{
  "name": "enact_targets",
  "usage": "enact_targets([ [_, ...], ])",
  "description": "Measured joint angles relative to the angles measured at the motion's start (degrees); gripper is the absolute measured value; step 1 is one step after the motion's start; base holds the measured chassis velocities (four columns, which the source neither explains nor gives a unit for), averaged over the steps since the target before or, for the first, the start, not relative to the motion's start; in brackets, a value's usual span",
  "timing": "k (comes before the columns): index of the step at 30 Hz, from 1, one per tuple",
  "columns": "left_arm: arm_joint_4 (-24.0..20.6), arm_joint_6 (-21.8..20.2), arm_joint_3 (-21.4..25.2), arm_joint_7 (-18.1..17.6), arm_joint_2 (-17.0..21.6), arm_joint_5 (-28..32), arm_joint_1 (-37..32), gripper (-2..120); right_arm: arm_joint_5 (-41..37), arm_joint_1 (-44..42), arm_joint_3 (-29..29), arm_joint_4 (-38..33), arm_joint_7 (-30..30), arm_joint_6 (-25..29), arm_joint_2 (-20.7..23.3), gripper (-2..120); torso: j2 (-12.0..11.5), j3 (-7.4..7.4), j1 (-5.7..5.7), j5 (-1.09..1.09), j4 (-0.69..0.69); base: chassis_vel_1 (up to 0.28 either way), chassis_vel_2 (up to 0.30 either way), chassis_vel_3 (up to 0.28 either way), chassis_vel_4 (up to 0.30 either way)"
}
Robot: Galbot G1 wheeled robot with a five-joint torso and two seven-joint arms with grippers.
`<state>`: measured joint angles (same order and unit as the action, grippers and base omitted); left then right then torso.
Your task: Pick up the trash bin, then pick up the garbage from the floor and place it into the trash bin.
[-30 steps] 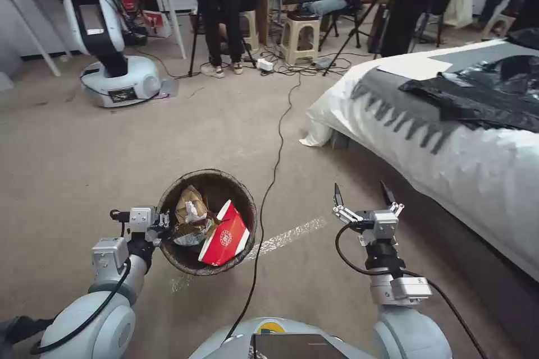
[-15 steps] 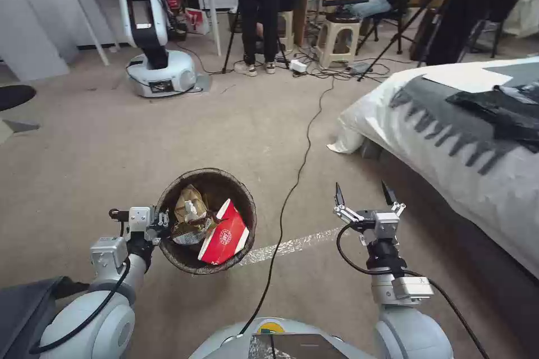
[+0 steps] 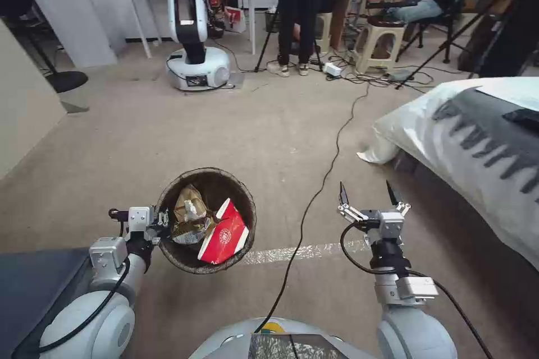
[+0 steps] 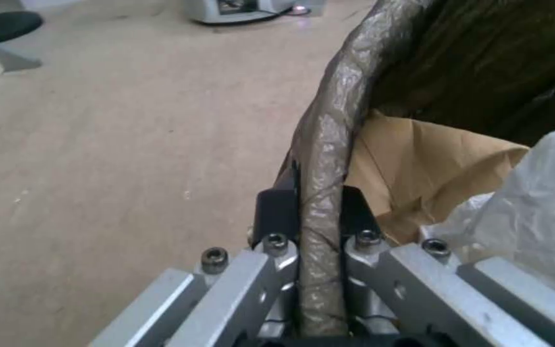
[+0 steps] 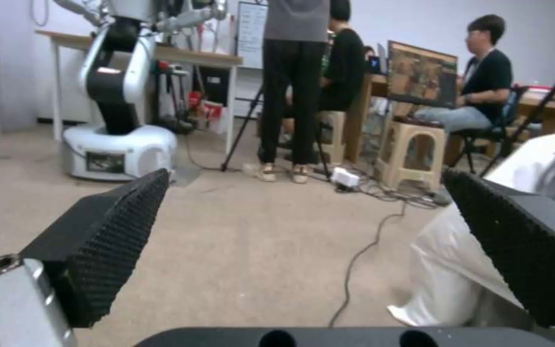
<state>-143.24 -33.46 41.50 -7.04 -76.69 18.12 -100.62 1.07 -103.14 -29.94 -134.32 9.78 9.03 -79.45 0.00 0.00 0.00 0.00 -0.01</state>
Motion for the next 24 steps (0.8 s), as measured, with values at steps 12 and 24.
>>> enact_targets([
  [12, 0.0, 0.73, -0.03, -0.07, 0.14, -0.03, -0.16, 0, -1.26, -0.23, -1.68, -0.14, 0.11, 0.06, -0.09, 100, 0.0, 0.0, 0.0, 0.0, 0.0, 0.043, 0.05, 0.052, 0.051],
  [24, 0.0, -1.57, 0.01, -0.62, 1.3, 1.62, 0.11, 0, -2.31, -0.09, -2.41, -0.07, 0.06, -0.32, 0.37, 100, 0.0, 0.0, 0.0, 0.0, 0.01, 0.0, 0.0, 0.0, 0.0],
])
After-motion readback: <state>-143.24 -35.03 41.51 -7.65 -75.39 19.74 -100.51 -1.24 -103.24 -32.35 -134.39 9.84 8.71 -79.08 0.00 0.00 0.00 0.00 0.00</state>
